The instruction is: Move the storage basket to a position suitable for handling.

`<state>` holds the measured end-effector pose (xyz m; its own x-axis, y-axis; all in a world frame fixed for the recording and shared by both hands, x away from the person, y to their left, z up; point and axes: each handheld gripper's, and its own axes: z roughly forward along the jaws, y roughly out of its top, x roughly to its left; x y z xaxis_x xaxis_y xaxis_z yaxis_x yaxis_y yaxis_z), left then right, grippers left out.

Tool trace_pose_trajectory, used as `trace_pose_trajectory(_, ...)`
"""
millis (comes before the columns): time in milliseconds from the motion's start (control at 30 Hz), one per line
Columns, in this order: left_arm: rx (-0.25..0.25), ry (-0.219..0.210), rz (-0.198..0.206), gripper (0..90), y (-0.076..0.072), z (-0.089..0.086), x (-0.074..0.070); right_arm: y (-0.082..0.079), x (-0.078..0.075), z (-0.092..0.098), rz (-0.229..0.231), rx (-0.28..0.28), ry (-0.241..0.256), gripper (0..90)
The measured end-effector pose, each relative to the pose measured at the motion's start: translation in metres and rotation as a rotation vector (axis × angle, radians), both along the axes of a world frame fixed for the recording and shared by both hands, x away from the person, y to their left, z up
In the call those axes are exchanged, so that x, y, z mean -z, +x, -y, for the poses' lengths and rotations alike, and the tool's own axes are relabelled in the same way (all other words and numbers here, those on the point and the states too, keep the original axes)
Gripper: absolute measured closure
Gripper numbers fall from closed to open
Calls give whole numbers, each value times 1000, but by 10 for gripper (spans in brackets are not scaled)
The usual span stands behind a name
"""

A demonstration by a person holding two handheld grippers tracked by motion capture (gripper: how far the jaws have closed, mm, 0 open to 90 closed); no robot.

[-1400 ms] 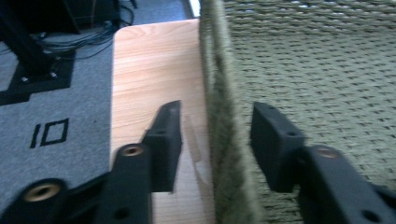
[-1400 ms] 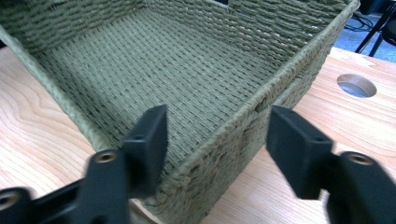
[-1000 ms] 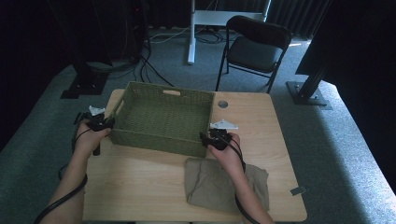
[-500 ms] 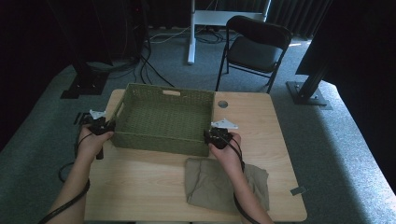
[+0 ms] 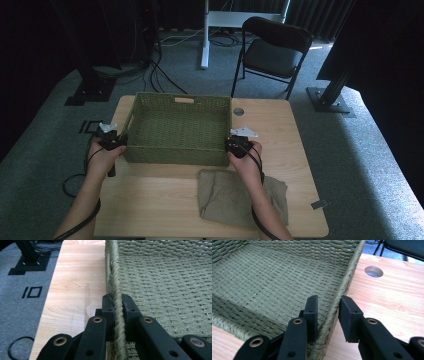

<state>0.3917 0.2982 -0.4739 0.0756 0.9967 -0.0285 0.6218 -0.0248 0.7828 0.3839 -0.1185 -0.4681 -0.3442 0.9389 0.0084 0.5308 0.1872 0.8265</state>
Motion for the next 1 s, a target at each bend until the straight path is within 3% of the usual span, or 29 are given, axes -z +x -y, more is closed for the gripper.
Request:
trace_pose_trajectory(633,18,-18,-13,836,-9,26,0,-2,0,25,-11,46,30,740)
trace_pose_trajectory(767,15,-19,-14,837,-10,32,0,-4,1,29,-1,44,9,742)
trace_pose_trajectory(1000,32,-24,-15,835,-10,47,0,-5,1,41,-10,64,35,748)
